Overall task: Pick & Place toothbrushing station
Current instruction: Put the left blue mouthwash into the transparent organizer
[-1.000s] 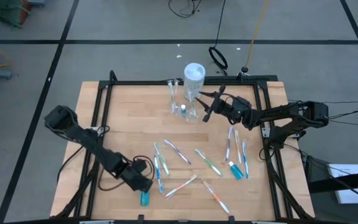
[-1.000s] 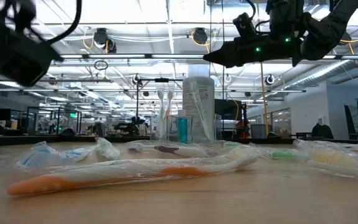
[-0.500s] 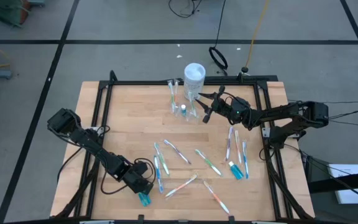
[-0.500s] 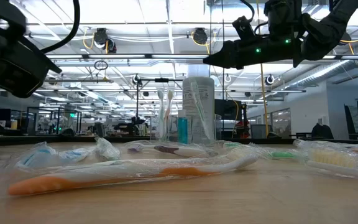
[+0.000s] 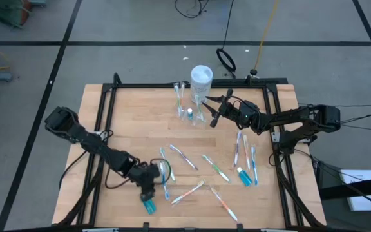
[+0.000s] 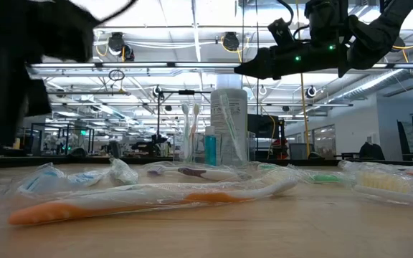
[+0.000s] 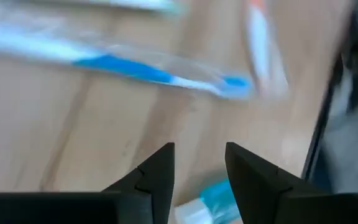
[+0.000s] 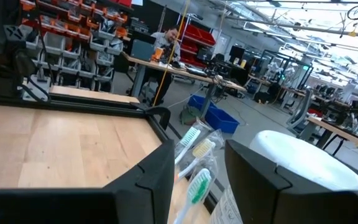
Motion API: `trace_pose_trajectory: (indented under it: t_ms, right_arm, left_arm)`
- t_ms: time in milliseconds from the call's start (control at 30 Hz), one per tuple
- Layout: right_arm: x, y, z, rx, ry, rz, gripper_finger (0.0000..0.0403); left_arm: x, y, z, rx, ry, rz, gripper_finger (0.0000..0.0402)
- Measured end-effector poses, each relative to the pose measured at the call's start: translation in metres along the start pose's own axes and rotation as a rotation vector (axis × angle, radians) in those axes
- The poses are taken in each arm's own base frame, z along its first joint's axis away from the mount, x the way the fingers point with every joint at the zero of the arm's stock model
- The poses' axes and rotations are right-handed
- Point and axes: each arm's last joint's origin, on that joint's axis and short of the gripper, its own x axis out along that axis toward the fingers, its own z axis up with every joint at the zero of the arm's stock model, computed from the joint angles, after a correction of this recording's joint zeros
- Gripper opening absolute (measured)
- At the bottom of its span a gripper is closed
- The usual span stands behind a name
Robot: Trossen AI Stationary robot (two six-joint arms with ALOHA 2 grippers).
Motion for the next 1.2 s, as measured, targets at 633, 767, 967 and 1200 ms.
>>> trace_pose_trajectory:
  t_ms: [633, 767, 967, 1200]
  right_arm:
    - [0.0, 0.001, -0.004, 0.006, 0.043, 0.014, 0.0132]
    - [0.0, 0.002, -0.005, 0.013, 0.055, 0.018, 0.0132]
    - [0.0, 0.002, -0.006, 0.014, 0.056, 0.018, 0.0132]
    - [-0.001, 0.003, -0.01, 0.004, 0.107, 0.034, 0.0132]
  left_arm:
    - [0.018, -0.018, -0.046, 0.846, 0.11, 0.038, 0.0145]
    - [0.031, -0.015, -0.048, 0.984, 0.131, 0.07, 0.0145]
    - [0.037, -0.012, -0.044, 1.03, 0.129, 0.071, 0.0145]
    - [0.038, -0.014, -0.036, 0.696, 0.06, 0.048, 0.0145]
